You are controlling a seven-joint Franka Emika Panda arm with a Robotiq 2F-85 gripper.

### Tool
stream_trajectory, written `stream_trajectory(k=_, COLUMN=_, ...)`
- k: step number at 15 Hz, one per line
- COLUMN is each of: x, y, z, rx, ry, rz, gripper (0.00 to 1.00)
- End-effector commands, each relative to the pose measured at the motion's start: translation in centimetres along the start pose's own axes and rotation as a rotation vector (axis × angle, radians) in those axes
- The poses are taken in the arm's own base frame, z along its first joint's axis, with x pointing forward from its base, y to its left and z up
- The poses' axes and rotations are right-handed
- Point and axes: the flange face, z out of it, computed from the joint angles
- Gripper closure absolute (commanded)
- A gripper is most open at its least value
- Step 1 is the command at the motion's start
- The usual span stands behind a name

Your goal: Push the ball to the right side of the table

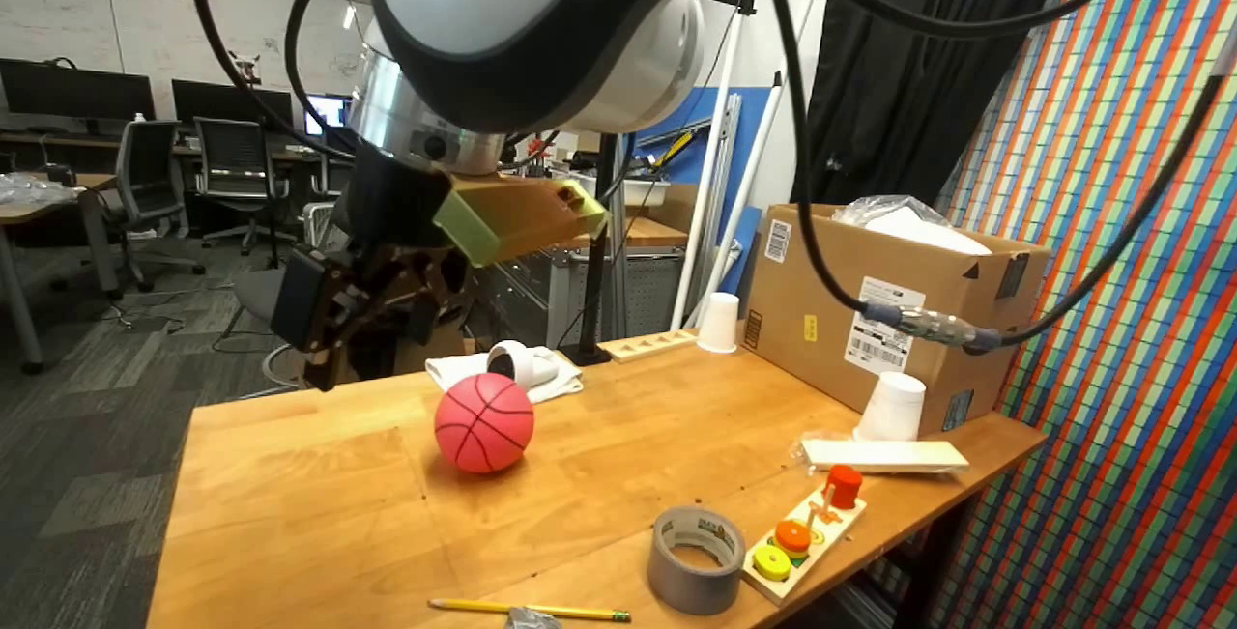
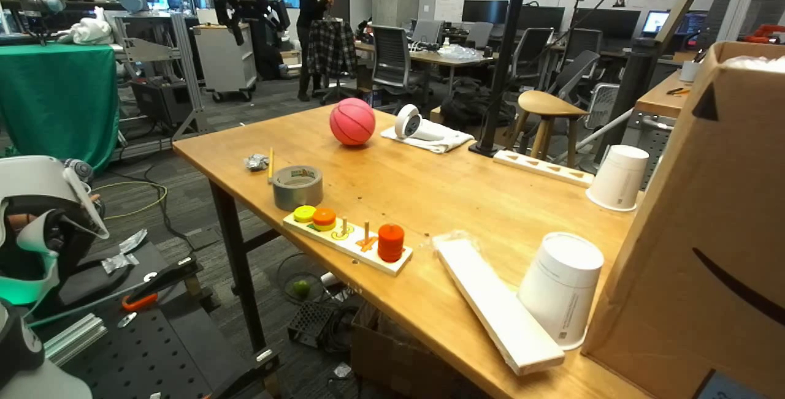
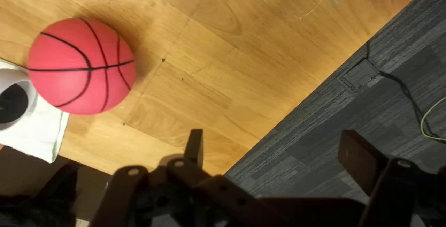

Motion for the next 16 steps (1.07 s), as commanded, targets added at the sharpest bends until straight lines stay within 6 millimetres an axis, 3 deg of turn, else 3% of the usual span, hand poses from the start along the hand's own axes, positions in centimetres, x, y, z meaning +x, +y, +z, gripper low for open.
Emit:
stream_trajectory(k=1, x=2.8, y=0.1, z=1.8, rx=0.053, ry=-0.038, rz=0.006, gripper=0.00)
stream_trajectory(k=7, x=5.1, y=2.8, z=6.7, rx=0.060, ry=-0.134, rz=0.047, gripper=0.00)
stream_trajectory(k=16, x=6.9, y=11.9, z=12.9, rx=0.026, ry=-0.224, rz=0.180, gripper=0.00)
